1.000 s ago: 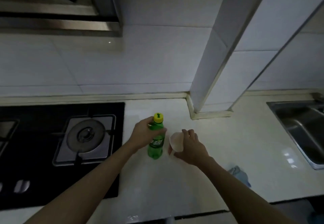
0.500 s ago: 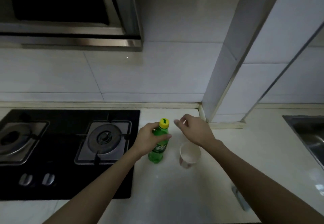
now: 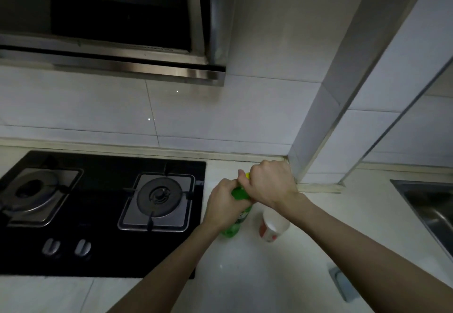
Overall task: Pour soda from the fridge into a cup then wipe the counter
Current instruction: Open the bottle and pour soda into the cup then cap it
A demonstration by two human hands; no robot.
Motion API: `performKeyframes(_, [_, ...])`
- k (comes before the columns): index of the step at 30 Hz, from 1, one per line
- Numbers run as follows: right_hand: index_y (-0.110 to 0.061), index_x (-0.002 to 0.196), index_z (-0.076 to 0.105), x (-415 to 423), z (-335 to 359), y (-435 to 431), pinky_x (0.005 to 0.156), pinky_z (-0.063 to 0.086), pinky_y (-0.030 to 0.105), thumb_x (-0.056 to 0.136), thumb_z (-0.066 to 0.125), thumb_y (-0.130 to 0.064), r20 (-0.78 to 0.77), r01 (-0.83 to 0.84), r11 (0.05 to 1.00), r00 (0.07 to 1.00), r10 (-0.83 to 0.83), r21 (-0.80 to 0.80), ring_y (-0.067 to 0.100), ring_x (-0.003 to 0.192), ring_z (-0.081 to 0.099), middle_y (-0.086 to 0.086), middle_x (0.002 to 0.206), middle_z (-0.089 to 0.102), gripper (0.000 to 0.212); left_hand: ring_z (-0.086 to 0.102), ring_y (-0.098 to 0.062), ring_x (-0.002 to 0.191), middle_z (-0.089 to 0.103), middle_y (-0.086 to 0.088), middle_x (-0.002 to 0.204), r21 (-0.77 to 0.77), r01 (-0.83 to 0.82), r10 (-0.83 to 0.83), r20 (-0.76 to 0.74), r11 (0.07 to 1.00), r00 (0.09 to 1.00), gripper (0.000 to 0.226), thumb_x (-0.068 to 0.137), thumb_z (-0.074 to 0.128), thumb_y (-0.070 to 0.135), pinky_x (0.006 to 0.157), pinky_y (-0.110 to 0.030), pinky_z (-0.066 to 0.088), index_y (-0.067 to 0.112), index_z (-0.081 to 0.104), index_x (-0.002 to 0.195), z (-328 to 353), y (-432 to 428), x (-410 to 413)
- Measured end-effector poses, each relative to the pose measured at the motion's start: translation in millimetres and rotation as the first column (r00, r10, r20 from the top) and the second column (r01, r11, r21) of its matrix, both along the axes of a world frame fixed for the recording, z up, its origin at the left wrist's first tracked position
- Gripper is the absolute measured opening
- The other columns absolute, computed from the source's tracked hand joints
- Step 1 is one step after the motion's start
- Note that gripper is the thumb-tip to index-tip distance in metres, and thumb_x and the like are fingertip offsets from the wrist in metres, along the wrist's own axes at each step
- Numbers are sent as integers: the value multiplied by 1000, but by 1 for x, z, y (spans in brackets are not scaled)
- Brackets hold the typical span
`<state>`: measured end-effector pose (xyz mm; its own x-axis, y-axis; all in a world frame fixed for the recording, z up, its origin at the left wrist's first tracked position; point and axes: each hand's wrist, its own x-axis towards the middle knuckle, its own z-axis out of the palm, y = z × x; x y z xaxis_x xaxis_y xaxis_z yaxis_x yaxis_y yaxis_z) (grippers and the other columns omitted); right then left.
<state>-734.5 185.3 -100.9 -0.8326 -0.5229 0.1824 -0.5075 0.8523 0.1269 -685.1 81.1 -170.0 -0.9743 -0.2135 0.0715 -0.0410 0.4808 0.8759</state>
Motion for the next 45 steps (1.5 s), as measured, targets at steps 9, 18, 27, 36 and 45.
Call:
performKeyframes(9, [-9, 57, 40, -21, 32, 18, 64, 35, 33, 92, 37, -42, 109, 60, 984, 993, -42, -169, 33, 82, 60, 12, 72, 54, 48, 60, -12, 90, 63, 9, 101, 5, -112, 112, -76, 994, 991, 67, 58, 88, 39, 72, -24, 47, 26, 54, 115, -20, 3, 3])
performKeyframes(18, [-6, 88, 64, -69, 21, 61, 73, 38, 34, 94, 33, -34, 255, 165, 959, 961, -104, -229, 34, 94, 60, 19, 104, 66, 42, 61, -24, 93, 63, 1, 101, -386, -147, 116, -104, 911, 988, 58, 66, 77, 38, 72, -35, 47, 20, 53, 116, 8, 42, -32])
performKeyframes(27, [-11, 46, 26, -101, 4, 113, 56, 26, 33, 76, 20, -35, 115, 5, 903, 992, 50, -430, 30, 59, 42, 20, 60, 55, 39, 59, -18, 79, 60, 11, 82, -474, 23, -36, -20, 880, 999, 60, 59, 82, 41, 71, -29, 43, 26, 54, 111, 36, 66, -66])
performKeyframes(36, [-7, 41, 43, -111, 6, 138, 48, 24, 26, 84, 31, -28, -167, -389, 857, 921, 352, -339, 29, 36, 46, 10, 39, 48, 49, 62, -10, 81, 67, 3, 89, 26, 334, -332, 205, 942, 921, 47, 63, 88, 24, 77, -30, 51, 21, 61, 101, 38, 73, -68])
performKeyframes(45, [-12, 72, 51, -119, 23, 114, 69, 38, 33, 91, 30, -34, 350, 168, 943, 935, -60, -289, 28, 77, 50, 9, 80, 52, 36, 62, -24, 97, 66, 2, 107, -574, -44, 39, -20, 818, 999, 60, 66, 76, 39, 72, -31, 43, 21, 51, 117, 37, 78, -74])
